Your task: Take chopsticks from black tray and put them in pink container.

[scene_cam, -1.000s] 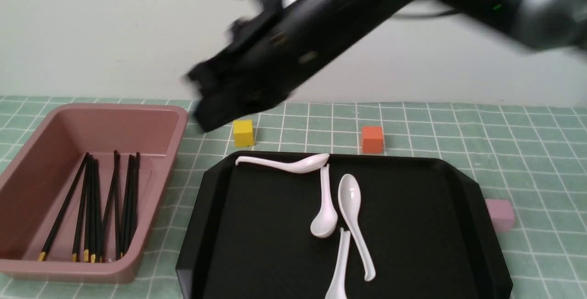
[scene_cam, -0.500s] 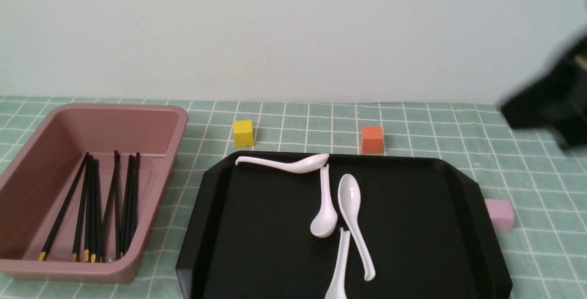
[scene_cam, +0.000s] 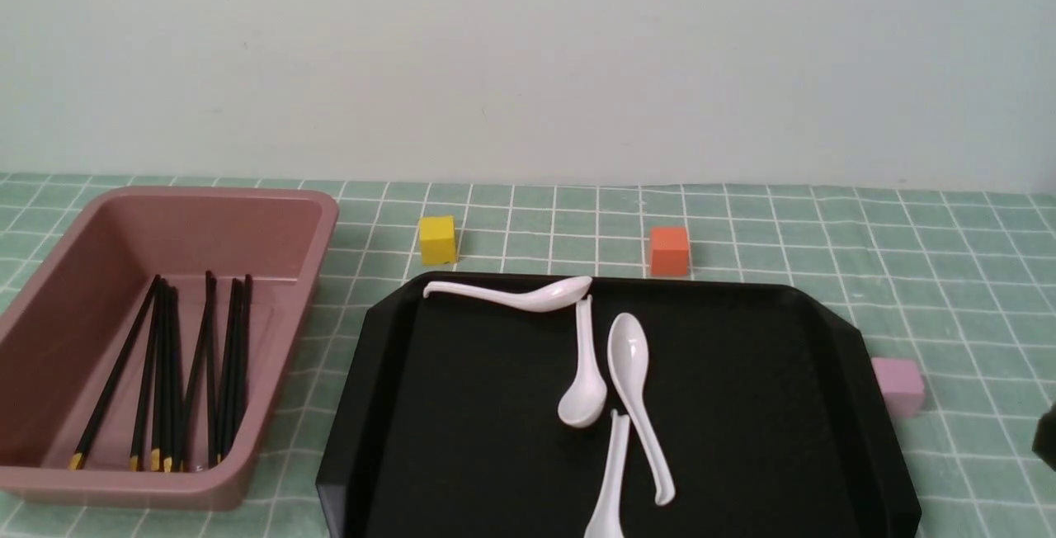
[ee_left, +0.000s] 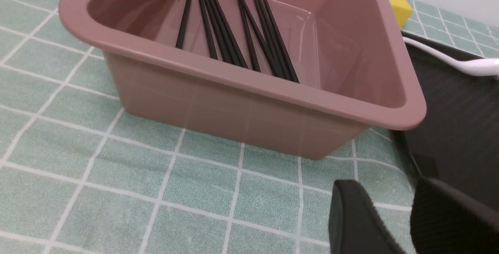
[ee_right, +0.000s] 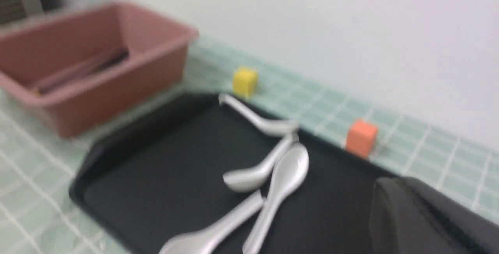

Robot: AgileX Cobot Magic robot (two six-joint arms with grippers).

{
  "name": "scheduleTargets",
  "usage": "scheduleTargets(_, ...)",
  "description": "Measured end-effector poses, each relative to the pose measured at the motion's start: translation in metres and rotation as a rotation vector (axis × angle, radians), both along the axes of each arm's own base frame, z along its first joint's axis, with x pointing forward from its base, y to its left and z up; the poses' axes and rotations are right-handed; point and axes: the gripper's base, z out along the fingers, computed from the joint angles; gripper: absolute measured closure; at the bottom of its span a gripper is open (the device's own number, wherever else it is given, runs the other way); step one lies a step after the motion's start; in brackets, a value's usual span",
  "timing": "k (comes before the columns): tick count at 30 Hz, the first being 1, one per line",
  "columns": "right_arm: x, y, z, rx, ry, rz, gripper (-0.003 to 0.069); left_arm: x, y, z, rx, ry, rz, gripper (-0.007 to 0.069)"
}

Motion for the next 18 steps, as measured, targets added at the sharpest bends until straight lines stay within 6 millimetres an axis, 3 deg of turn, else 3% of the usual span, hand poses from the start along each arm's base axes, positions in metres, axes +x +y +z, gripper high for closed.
scheduleTargets(4,-0.005,-0.003,-0.020,0.030,-0.046,0.009,0.0658,0.000,0.000,0.000,0.000,0.000,0.000,0.0386)
scheduleTargets(11,-0.006,-0.003,-0.057,-0.016,0.022,0.009,0.0657,0.000,0.000,0.000,0.000,0.000,0.000,0.0386)
scheduleTargets(18,-0.005,-0.003,-0.070,-0.051,0.061,0.007,0.0652,0.000,0.000,0.000,0.000,0.000,0.000,0.0386)
